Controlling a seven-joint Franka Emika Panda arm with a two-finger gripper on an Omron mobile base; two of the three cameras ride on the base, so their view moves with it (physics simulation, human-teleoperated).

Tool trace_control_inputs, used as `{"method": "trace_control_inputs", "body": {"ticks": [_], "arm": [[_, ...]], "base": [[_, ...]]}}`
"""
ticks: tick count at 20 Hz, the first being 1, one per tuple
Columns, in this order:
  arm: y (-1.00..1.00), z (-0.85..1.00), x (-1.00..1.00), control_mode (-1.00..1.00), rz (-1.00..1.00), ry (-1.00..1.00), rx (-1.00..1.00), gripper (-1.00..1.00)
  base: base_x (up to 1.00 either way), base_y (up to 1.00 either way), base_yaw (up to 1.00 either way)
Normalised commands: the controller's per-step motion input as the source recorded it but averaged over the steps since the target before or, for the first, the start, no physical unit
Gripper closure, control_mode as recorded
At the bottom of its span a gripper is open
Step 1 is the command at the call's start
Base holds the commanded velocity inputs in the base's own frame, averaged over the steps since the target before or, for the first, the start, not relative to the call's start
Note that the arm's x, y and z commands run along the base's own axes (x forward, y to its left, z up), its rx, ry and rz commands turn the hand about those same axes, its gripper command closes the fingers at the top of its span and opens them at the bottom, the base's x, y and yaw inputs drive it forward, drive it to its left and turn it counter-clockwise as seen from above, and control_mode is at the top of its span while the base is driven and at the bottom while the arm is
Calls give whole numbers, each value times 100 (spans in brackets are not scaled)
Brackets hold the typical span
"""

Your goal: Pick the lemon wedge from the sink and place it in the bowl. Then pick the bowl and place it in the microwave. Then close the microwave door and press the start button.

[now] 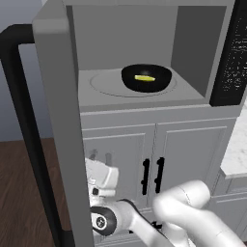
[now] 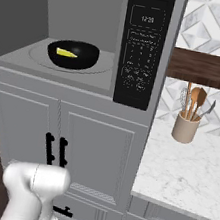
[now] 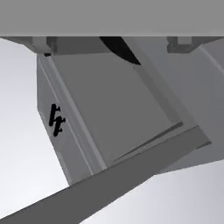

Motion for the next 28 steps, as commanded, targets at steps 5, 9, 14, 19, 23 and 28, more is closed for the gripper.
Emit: {"method": "trace_control_inputs", "body": {"ticks": [5, 9, 14, 19, 23, 28], "arm": [[99, -25, 8, -100, 8, -9, 0, -100], [95, 0, 13, -100, 10, -13, 0, -100], [82, 0, 7, -100, 12, -15, 0, -100], [60, 0, 0, -100, 7, -16, 0, -100], [47, 2, -31, -100, 0, -15, 0, -100], [12, 43, -31, -100, 0, -21, 3, -100]], "base": [[0, 0, 0], [0, 0, 0], [0, 0, 0], [0, 0, 0], [0, 0, 0], [0, 0, 0]]}}
